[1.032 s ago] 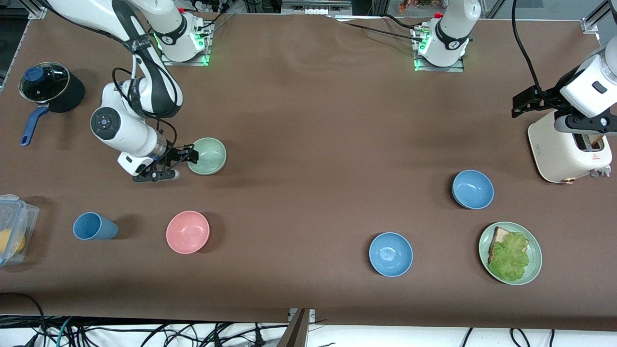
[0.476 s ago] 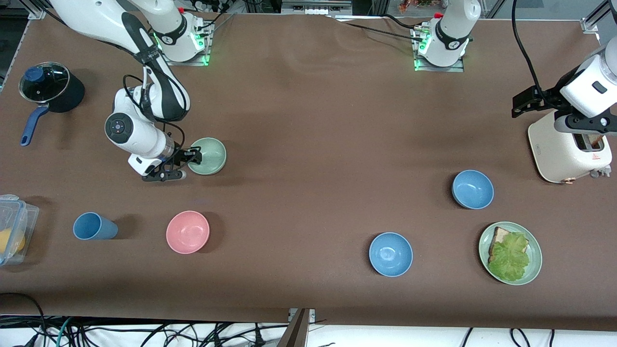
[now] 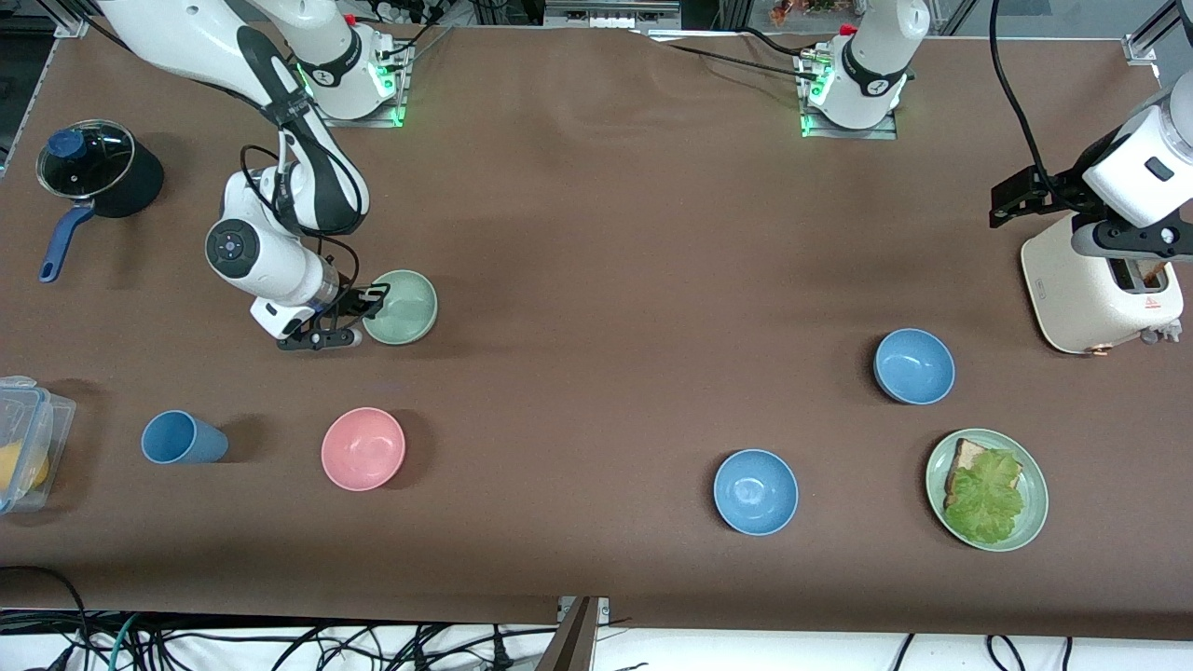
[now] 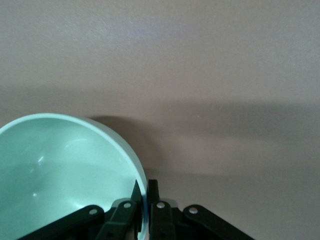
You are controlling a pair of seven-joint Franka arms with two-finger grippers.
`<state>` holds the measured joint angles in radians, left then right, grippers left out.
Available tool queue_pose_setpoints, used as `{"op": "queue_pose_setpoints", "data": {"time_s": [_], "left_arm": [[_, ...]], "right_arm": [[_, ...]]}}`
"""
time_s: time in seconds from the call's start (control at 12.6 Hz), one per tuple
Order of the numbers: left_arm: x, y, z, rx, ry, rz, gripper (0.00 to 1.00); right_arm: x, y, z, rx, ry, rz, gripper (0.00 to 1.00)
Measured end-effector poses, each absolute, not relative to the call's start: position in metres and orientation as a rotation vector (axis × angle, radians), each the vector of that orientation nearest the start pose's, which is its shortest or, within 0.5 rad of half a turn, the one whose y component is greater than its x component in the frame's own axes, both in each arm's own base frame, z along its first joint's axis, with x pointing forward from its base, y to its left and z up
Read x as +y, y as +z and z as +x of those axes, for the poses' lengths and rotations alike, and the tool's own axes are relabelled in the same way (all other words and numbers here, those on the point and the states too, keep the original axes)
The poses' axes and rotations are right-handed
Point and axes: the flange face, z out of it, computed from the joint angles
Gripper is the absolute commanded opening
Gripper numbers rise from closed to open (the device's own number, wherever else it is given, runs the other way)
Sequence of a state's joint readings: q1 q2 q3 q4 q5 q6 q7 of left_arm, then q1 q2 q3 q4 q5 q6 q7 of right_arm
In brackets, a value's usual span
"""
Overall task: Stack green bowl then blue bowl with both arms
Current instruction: 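Lower the right gripper and grasp the green bowl's rim, then slide the green bowl with the right gripper toward the table middle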
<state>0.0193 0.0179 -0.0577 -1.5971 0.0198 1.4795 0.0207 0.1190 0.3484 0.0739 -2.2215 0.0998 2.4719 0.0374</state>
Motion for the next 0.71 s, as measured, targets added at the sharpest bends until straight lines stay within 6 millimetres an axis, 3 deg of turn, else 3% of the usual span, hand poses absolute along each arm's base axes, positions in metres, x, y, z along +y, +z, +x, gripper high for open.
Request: {"op": "queue_pose_setpoints", "data": {"time_s": [0.24, 0.4, 0.56, 0.71], "left_arm": [[-0.018, 0.595, 0.548, 0.091, 0.211, -3.113, 1.00], [-0.018, 0.595, 0.548, 0.091, 0.212, -3.113, 1.00], [-0.018, 0.595, 0.548, 0.090, 0.212, -3.113, 1.00], [-0.018, 0.595, 0.548, 0.089, 0.212, -3.113, 1.00]], "right_arm": [[0.105, 0.213, 0.535, -0.094, 0.145, -3.063, 0.00], [0.118, 0.230, 0.547, -0.069, 0.160, -3.056, 0.00], [0.149, 0.263, 0.565, -0.035, 0.183, -3.045, 0.00], [0.207, 0.290, 0.568, 0.037, 0.164, -3.042, 0.00]]}}
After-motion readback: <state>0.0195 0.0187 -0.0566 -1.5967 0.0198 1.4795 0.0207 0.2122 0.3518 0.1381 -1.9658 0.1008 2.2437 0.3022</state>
